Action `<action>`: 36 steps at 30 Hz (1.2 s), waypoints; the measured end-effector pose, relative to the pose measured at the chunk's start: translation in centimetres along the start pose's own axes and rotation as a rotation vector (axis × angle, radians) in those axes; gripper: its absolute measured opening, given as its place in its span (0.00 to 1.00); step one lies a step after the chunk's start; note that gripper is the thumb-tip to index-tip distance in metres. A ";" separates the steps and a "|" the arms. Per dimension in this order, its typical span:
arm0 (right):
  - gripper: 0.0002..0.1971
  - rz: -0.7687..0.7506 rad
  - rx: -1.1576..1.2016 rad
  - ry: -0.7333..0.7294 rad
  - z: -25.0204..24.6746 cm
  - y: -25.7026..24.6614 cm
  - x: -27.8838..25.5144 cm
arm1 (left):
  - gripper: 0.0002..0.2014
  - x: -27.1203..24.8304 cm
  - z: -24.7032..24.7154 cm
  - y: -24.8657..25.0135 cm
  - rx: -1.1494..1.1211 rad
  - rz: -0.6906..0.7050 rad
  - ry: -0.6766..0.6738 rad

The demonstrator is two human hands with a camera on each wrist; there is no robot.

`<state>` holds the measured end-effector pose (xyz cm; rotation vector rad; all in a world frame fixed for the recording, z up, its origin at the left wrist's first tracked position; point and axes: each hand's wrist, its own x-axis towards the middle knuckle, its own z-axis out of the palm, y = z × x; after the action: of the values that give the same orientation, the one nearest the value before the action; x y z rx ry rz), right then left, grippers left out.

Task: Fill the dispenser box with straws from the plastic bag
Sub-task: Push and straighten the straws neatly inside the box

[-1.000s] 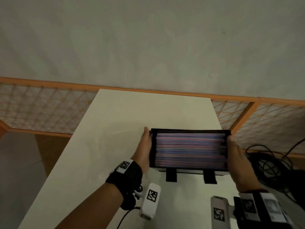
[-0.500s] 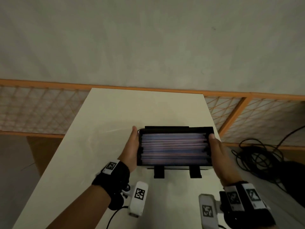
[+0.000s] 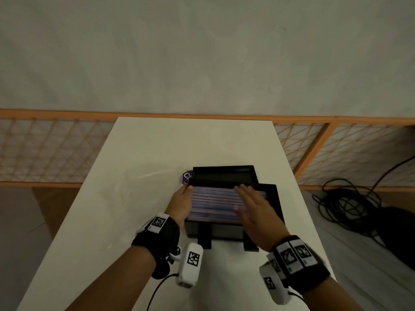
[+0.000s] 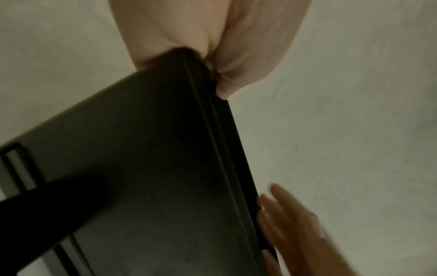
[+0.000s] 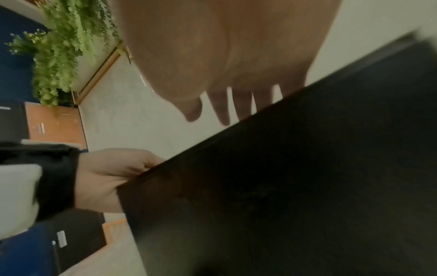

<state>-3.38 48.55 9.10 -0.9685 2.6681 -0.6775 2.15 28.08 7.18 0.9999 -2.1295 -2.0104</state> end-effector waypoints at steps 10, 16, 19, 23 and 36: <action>0.36 0.500 0.499 0.103 -2.3 -1.4 -0.7 | 0.19 0.4 0.3 -0.7 -0.023 -0.017 0.021; 0.40 0.785 0.550 -0.020 -3.2 0.0 2.5 | 0.19 0.0 0.6 -0.9 -0.026 0.011 -0.003; 0.39 0.805 0.568 0.033 -3.7 0.1 2.8 | 0.20 0.1 0.5 -1.0 -0.047 0.004 -0.012; 0.31 0.689 0.531 0.079 -4.0 -1.0 2.4 | 0.19 0.2 0.6 -1.2 -0.038 0.012 -0.018; 0.19 0.247 -0.091 -0.117 -0.3 -0.2 0.5 | 0.20 0.3 0.5 -1.1 -0.021 0.025 -0.016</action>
<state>-3.71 48.22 9.45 -0.6594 2.6715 -0.4365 2.14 28.48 6.02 0.9528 -2.1125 -2.0318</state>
